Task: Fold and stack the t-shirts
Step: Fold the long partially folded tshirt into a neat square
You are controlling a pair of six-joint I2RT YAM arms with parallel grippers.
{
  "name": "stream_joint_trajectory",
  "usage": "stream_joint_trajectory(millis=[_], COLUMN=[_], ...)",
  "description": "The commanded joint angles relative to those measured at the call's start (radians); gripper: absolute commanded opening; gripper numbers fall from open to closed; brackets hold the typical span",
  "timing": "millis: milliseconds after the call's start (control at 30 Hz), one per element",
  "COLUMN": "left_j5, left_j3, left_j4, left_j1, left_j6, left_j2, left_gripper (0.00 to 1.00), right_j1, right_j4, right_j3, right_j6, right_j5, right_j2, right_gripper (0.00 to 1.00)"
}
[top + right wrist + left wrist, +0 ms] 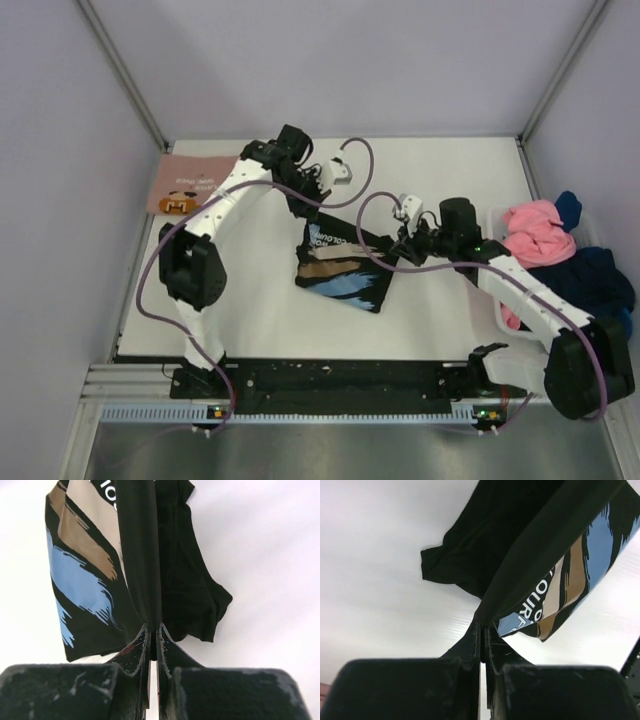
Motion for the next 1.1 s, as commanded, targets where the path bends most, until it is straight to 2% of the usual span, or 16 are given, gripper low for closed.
stream_joint_trajectory(millis=[0,133,267,400,600,633,733,767,800,933,1000,1067], left_j5=[0.007,-0.056,-0.117,-0.191,-0.289,-0.300,-0.356,-0.373,-0.396,-0.439,-0.387,-0.296], left_j3=[0.167,0.250,0.267,0.267,0.278,0.286,0.315,0.338,0.352,0.333,0.280,0.165], left_j4=[-0.020,0.002,0.073,0.147,0.243,0.258,0.300,0.306,0.315,0.358,0.367,0.390], left_j1=[0.026,0.029,0.030,0.029,0.027,0.026,0.029,0.029,0.030,0.059,0.085,0.104], left_j6=[-0.058,-0.105,-0.142,-0.169,-0.199,-0.207,-0.259,-0.273,-0.294,-0.420,-0.515,-0.584], left_j2=[0.139,0.251,0.316,0.351,0.414,0.424,0.449,0.454,0.452,0.390,0.325,0.247], left_gripper=[0.00,0.00,0.00,0.04,0.15,0.18,0.37,0.42,0.46,0.53,0.56,0.59], right_j1=[-0.072,-0.126,-0.134,-0.132,-0.134,-0.134,-0.134,-0.134,-0.135,-0.153,-0.160,-0.160], right_j4=[0.135,0.158,0.204,0.219,0.219,0.215,0.173,0.150,0.133,0.015,-0.029,-0.078], right_j3=[0.036,0.057,0.065,0.097,0.171,0.186,0.270,0.299,0.332,0.445,0.462,0.462], right_j6=[0.051,0.100,0.111,0.143,0.192,0.203,0.237,0.247,0.263,0.355,0.439,0.511], right_j5=[-0.049,-0.006,0.040,0.083,0.239,0.267,0.357,0.391,0.419,0.485,0.493,0.482], right_j2=[0.099,0.190,0.257,0.338,0.481,0.504,0.584,0.614,0.635,0.656,0.624,0.584], right_gripper=[0.00,0.00,0.00,0.00,0.00,0.04,0.18,0.29,0.34,0.47,0.50,0.53])
